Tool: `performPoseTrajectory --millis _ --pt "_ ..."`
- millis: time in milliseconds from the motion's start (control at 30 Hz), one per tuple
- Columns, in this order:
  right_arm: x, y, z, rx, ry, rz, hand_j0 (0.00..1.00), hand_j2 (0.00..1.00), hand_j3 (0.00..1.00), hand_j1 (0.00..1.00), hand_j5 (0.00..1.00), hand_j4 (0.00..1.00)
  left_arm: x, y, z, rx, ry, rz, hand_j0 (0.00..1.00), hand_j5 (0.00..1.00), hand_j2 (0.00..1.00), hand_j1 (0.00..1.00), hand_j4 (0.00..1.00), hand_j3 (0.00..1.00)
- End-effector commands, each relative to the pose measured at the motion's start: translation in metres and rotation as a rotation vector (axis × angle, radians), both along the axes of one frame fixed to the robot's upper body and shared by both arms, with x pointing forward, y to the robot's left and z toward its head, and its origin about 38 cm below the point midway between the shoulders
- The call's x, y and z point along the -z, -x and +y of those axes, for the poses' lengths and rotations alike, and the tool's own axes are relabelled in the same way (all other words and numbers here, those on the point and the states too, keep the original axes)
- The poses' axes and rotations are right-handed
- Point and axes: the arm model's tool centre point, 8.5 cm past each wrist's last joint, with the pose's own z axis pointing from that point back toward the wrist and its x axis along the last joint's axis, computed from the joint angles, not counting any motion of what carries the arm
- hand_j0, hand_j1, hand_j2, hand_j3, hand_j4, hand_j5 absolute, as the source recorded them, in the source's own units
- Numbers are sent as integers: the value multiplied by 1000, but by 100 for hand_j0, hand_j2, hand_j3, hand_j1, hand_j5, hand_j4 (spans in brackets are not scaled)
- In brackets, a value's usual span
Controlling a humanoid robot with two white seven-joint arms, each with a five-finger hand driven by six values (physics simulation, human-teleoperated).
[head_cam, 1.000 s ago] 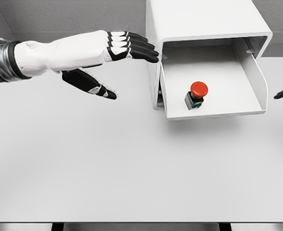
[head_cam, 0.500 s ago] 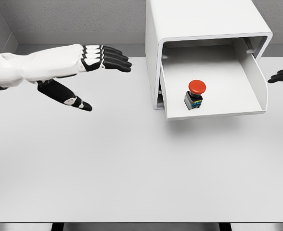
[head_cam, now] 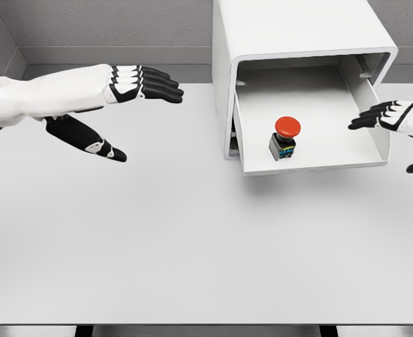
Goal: Slide open multi-storey tabletop storage cabinets and put open load switch and slide close multi-storey tabletop storage cabinets
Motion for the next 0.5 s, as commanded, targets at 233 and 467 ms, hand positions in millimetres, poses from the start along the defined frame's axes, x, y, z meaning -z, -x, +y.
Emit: performPoseTrajectory --millis 233,467 --pt "-4 0 5 4 -84 -10 100 100 100 100 100 100 0 0 2 -4 4 7 100 100 100 100 100 100" --pt "0 1 6 0 -85 -4 100 100 100 100 100 100 2 0 2 -4 3 13 100 100 100 100 100 100"
